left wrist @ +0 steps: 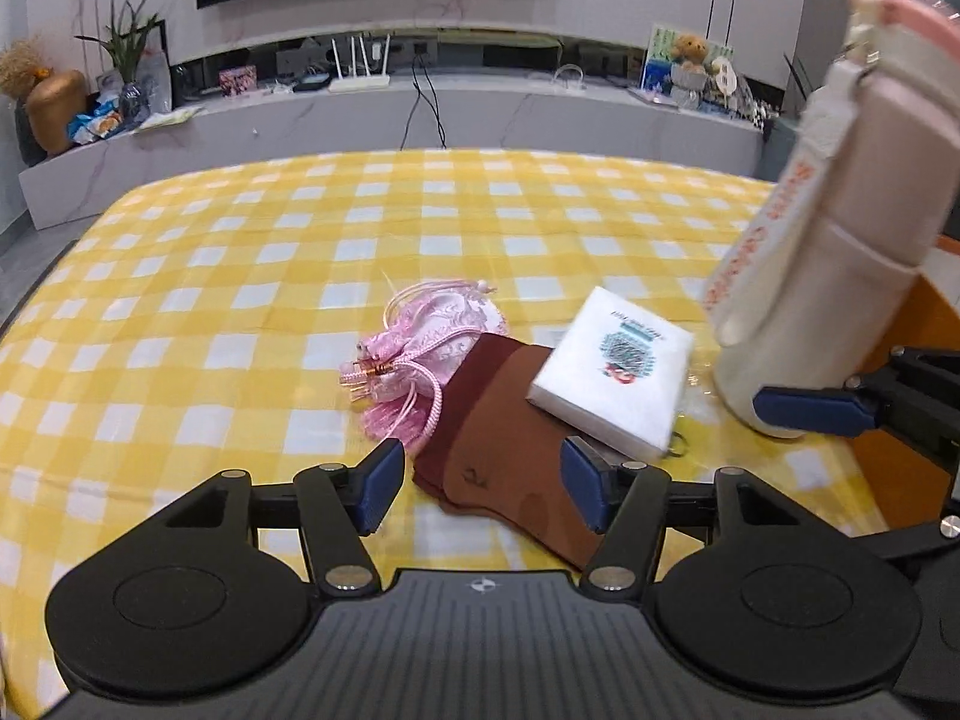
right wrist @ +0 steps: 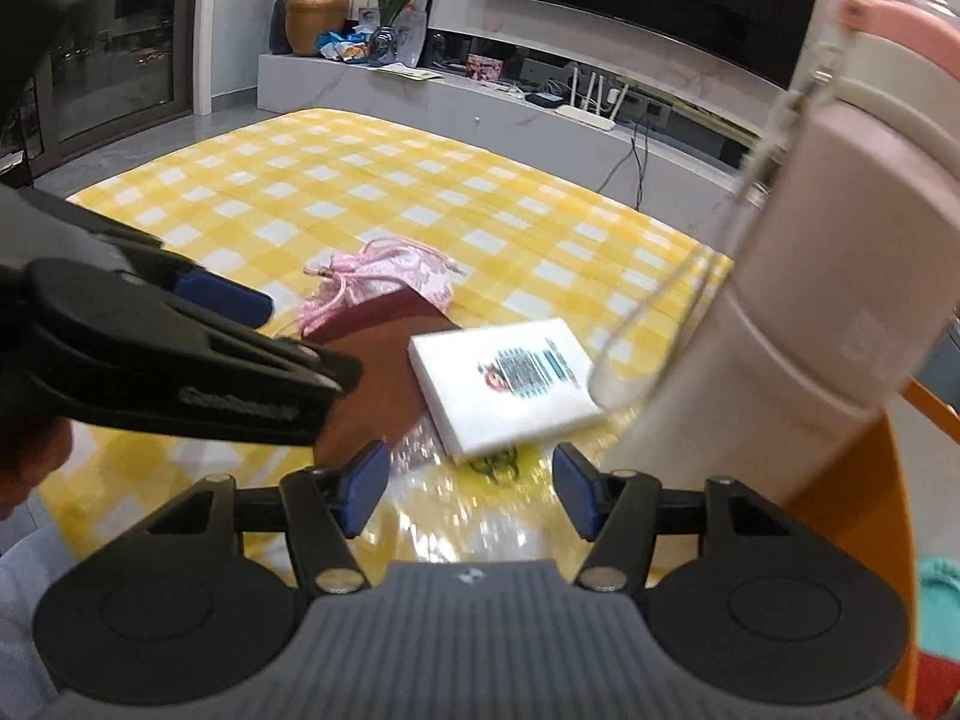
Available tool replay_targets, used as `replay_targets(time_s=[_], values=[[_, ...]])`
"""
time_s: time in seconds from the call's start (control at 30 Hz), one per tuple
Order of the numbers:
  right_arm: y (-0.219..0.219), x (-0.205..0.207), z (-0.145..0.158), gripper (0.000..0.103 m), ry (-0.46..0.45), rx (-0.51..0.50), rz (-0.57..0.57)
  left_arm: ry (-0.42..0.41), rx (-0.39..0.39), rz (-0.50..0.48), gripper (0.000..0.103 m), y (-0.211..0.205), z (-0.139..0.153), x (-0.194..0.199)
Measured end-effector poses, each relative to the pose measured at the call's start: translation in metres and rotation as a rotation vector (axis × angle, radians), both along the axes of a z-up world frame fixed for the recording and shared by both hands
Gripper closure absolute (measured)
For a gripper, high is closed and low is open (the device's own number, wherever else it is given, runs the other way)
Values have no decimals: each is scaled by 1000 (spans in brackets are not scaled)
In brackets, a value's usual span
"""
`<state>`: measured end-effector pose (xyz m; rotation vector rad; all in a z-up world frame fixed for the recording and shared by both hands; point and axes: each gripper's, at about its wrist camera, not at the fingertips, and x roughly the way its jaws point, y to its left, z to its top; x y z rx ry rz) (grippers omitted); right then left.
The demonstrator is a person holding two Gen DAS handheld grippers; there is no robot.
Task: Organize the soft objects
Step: 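Grasp the brown pouch with the left gripper while the right gripper reaches the white box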
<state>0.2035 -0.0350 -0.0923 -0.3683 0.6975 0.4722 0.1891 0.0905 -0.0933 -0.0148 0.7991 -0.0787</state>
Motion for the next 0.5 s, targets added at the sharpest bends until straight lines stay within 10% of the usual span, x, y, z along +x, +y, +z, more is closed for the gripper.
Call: replay_targets(time_s=[0.43, 0.5], values=[[14, 33, -32, 54, 43, 59, -49, 49, -78, 66, 57, 12, -18, 7], [14, 33, -33, 64, 46, 77, -49, 45, -80, 68, 74, 11, -18, 5]])
